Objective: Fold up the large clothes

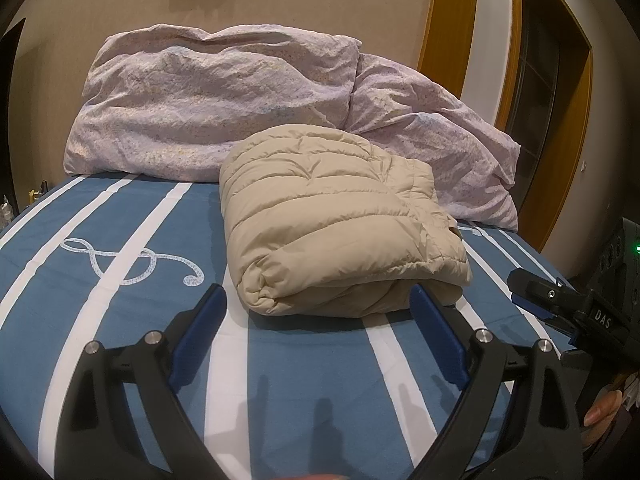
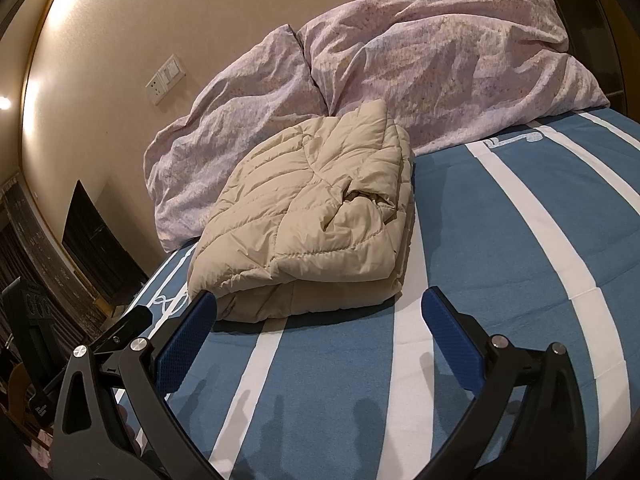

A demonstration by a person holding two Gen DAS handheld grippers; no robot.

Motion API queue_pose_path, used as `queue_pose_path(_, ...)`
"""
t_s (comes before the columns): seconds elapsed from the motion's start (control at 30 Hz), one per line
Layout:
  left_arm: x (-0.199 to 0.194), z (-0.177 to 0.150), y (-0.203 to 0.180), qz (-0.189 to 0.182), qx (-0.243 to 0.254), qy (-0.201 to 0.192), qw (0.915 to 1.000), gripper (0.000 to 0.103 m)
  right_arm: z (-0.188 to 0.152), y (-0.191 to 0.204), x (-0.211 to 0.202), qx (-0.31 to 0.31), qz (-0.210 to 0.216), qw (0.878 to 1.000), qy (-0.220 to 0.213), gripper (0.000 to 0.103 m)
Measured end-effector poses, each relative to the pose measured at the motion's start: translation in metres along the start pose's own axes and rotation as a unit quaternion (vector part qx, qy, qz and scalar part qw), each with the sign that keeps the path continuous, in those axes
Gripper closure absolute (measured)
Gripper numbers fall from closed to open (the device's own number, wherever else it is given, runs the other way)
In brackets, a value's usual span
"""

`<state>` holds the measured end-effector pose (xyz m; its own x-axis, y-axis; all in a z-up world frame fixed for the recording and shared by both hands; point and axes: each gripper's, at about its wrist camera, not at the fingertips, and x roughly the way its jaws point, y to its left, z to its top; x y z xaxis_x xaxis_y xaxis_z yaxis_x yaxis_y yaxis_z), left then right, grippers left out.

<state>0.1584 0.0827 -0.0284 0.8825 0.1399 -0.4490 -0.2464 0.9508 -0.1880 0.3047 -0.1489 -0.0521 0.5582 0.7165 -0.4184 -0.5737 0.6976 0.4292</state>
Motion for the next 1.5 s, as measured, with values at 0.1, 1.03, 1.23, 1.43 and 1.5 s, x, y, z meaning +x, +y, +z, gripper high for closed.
queue_pose_path(0.1,0.0001,0.0004,0.0000,0.000,0.000,0.001,1.0000,0.011,0.0003,-0.0010,-0.0010,0.000,0.000,1.000,0.000,0.001)
queue_pose_path(1.03,-0.0001,0.0001,-0.0010,0.000,0.000,0.000,1.0000,0.011,-0.0003,0.0042,0.0015,0.001,0.003,1.000,-0.001,0.001)
queue_pose_path(1.23,-0.0001,0.0000,-0.0014,0.000,0.000,0.000,1.0000,0.011,-0.0007,0.0041,0.0017,0.001,0.003,1.000,-0.002,0.001)
queue_pose_path(1.43,0.0000,-0.0002,-0.0017,0.001,-0.001,-0.001,1.0000,0.011,-0.0008,0.0031,0.0014,0.001,0.003,1.000,-0.002,0.001)
queue_pose_path(1.5,0.0000,0.0001,-0.0019,0.000,-0.001,-0.001,1.0000,0.011,-0.0007,0.0025,0.0012,0.001,0.003,1.000,-0.002,0.001)
